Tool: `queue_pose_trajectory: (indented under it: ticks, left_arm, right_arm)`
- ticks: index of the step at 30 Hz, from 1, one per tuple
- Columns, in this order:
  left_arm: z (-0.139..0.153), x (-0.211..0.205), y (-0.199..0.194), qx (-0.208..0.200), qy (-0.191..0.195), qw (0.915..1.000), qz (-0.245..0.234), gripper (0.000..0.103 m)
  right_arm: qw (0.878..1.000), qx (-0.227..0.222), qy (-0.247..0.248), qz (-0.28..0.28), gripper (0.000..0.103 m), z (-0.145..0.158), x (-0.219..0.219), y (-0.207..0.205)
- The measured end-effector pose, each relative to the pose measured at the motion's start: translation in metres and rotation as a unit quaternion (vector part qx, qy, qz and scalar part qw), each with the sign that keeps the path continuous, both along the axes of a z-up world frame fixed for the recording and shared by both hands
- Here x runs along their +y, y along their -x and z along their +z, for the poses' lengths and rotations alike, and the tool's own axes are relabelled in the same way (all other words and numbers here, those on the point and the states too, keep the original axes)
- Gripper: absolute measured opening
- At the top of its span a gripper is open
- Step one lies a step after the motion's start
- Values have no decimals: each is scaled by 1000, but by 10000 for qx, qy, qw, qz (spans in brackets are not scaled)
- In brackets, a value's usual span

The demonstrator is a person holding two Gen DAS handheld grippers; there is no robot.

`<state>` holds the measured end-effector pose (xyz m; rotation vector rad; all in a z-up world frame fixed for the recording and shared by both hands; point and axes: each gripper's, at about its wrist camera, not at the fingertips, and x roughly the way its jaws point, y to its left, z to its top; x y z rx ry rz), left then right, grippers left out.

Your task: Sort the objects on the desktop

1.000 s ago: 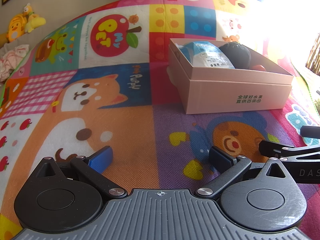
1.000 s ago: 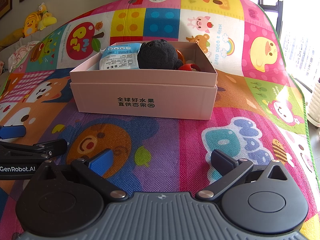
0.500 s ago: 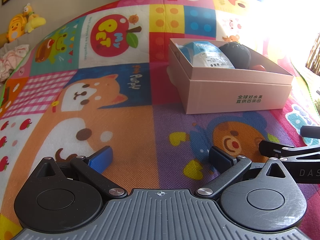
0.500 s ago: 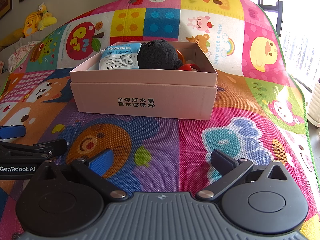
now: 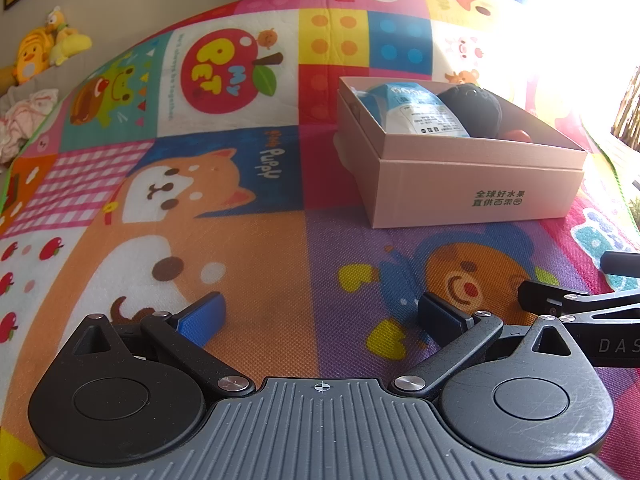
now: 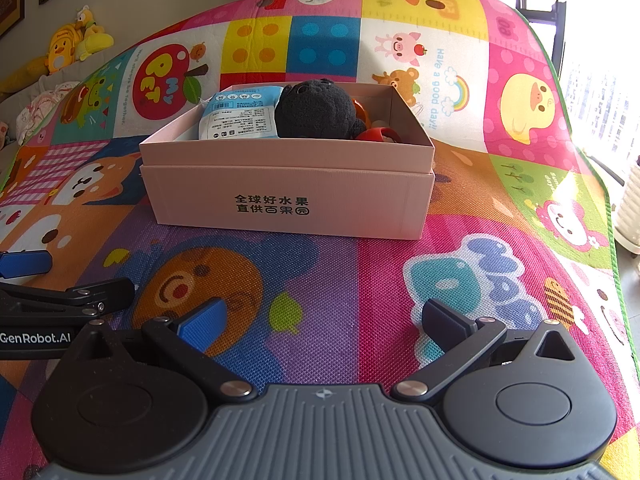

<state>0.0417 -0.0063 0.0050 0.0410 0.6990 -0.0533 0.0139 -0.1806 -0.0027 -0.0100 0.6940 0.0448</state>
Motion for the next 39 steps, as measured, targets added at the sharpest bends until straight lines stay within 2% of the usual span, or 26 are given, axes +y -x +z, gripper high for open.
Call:
queue_pose_trajectory:
  ticks: [27,33,39]
  left_arm:
    - [0,-1,1,-10,-21,10000,6,103]
    - [4,6,1,276,67,9995,-108,103]
    - [5,9,8,340,38,9992,-184,103]
  right_arm:
    - [10000,0,-1,1,103,1,0,-1]
    - [10000,0,-1,0,103,1,0,0]
    - [10000,1,-2,1,103,1,0,0]
